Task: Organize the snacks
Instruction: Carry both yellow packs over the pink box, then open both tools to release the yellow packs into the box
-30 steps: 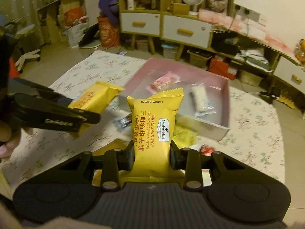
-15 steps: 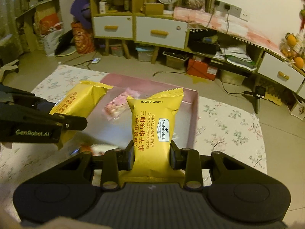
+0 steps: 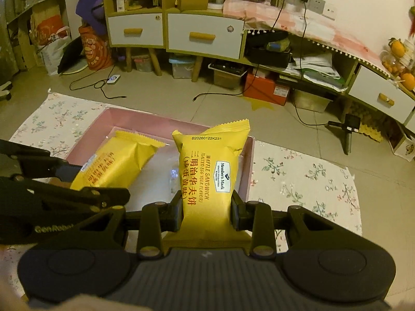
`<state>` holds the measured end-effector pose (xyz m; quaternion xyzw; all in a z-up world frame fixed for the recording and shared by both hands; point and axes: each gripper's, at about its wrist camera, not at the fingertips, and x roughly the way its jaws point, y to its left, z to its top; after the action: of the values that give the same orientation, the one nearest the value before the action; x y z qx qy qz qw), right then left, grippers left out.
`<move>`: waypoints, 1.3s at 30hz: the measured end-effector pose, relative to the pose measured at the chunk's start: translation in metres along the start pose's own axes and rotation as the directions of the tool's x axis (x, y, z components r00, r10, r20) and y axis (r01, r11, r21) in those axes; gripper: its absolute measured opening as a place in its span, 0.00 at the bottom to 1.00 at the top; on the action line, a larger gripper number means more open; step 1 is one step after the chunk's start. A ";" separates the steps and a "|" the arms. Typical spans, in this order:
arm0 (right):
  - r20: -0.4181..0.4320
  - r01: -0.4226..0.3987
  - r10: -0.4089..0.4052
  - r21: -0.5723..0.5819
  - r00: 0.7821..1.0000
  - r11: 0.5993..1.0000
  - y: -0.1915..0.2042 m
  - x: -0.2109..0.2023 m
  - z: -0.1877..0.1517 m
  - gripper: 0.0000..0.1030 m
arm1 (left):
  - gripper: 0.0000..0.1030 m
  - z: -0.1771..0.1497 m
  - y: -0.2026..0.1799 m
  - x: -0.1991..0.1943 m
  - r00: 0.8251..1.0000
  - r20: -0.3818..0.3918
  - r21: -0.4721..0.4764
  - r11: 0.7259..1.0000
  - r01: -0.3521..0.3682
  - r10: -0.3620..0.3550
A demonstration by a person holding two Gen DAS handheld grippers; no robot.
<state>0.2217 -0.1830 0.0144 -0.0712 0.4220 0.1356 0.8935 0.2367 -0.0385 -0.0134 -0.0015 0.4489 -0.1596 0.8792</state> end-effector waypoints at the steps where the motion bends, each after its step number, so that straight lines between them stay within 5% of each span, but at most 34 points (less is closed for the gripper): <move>1: -0.003 0.002 -0.002 -0.002 1.000 1.000 0.000 0.002 0.000 0.31 | 0.38 0.000 0.000 0.003 1.000 -0.002 0.004 1.000 -0.003 0.003; 15: -0.058 -0.007 0.008 0.018 0.998 1.000 -0.001 0.028 0.000 0.33 | 0.40 -0.004 0.009 0.033 0.999 -0.024 -0.013 0.999 -0.033 0.032; 25: -0.013 0.029 -0.028 0.038 1.000 0.999 -0.006 0.011 0.002 0.66 | 0.67 -0.007 0.018 0.024 0.999 -0.010 -0.047 0.998 -0.033 0.032; 39: 0.028 0.053 -0.053 0.012 0.998 0.999 0.003 -0.027 -0.008 0.80 | 0.79 -0.022 0.024 -0.028 0.999 0.028 -0.069 0.997 -0.026 0.028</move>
<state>0.1988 -0.1869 0.0303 -0.0754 0.4079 0.1104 0.9032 0.2104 -0.0050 -0.0076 -0.0277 0.4412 -0.1322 0.8872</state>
